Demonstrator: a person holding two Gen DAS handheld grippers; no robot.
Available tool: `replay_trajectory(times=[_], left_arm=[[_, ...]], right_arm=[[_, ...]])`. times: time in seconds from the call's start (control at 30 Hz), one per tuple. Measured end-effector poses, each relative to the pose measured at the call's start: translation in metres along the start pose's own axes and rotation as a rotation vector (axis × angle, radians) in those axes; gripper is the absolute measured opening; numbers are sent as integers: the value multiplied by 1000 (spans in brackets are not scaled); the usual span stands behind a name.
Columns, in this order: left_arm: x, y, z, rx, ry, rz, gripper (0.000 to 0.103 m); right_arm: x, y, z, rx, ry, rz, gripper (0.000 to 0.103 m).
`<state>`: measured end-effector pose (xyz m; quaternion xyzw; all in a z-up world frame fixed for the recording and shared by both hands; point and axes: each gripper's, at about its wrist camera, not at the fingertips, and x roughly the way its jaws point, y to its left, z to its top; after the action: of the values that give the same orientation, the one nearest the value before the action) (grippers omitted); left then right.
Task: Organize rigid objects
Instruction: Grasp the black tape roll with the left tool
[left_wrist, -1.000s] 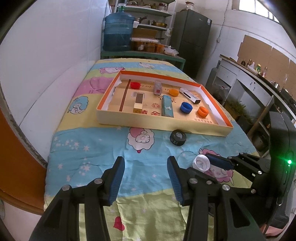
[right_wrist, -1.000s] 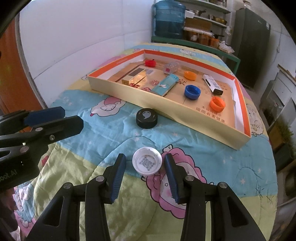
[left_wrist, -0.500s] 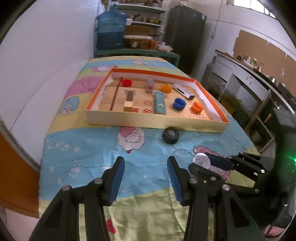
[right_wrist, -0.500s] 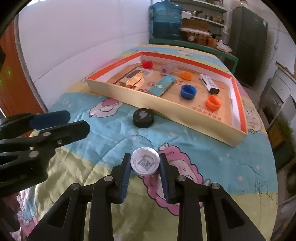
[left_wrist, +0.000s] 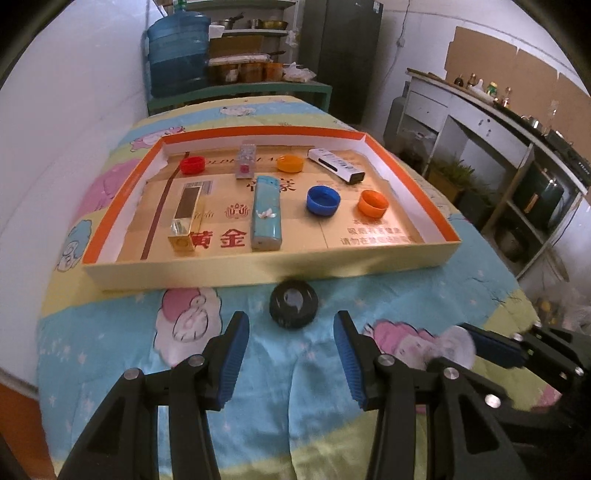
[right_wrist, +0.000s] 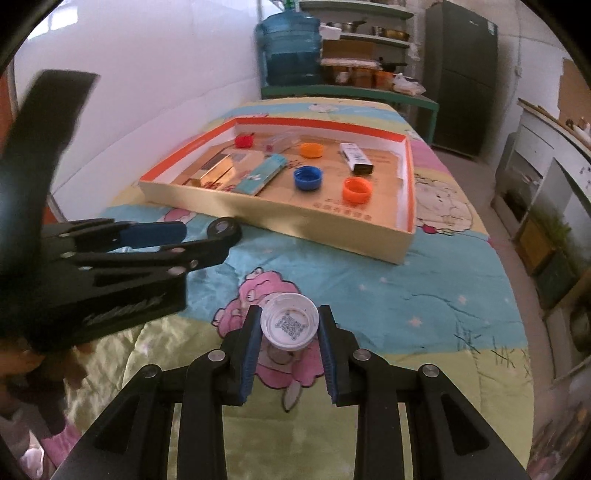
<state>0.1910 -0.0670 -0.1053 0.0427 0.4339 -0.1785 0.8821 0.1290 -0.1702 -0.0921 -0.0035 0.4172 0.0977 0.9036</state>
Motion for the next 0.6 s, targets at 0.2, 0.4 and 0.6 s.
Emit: replay_trajectory(times=[0.2,0.4,0.6], left_arm=[[12,-3,5,11,2,10,47],[12,0,4,0,-23,11,30],[4,5,2,-26,-33,-5,30]], right_arm=[[-1,-7,-1,20,-7,9,30],[-1,-12,-3,41,-5,18,30],[-1,-14,-4,49,-7,24,30]])
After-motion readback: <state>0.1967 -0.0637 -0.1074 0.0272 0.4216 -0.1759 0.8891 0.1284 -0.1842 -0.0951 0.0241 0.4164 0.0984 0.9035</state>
